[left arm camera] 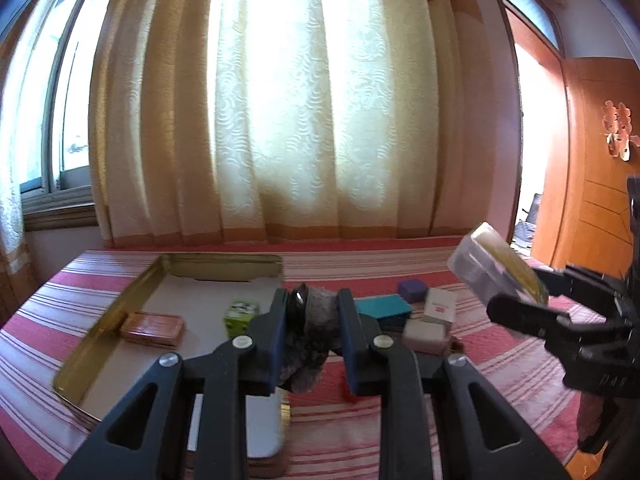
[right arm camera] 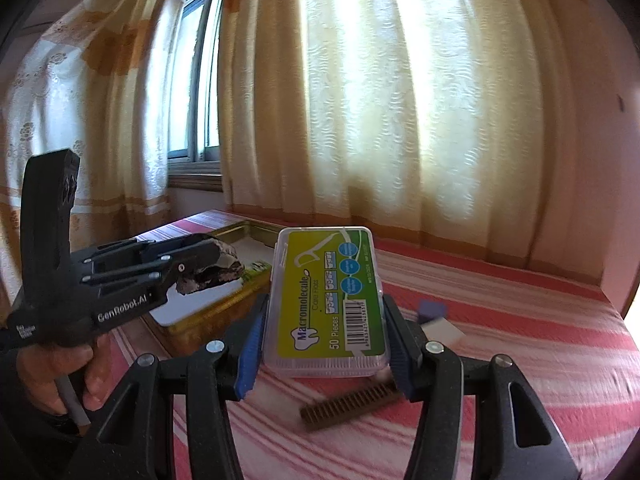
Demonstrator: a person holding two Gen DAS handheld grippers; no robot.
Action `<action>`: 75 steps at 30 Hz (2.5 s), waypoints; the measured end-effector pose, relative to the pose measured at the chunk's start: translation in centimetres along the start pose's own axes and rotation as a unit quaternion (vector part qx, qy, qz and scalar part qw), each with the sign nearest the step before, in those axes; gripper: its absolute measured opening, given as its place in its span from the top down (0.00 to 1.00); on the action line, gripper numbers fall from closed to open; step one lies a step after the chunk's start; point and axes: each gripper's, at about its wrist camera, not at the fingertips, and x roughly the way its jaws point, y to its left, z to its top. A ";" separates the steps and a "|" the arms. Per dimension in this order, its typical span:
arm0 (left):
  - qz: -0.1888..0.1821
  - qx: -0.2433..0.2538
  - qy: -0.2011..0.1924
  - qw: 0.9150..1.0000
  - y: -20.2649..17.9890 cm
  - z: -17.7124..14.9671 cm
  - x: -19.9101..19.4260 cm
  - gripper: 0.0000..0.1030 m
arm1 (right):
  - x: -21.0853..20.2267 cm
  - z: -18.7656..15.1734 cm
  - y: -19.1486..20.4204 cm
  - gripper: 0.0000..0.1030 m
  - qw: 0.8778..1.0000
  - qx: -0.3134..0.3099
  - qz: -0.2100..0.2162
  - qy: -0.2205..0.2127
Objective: Organize rigid objects
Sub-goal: 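Release the floss box into the tray with the right gripper while the left gripper drops the pouch there, then move both open grippers back to the items on the bed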
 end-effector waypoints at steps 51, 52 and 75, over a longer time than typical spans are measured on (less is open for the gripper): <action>0.124 -0.036 0.126 0.984 14.7 -0.6 4.9 0.22 | 18.8 3.4 9.5 0.23 0.987 -0.021 0.072 0.145; 0.124 -0.039 0.123 0.984 14.5 -0.5 4.6 0.20 | 18.5 3.4 9.2 0.23 0.987 -0.015 0.072 0.143; 0.032 -0.005 0.067 0.997 -0.4 -1.9 2.0 0.01 | 4.5 -4.8 -6.5 0.17 0.973 0.132 -0.057 0.182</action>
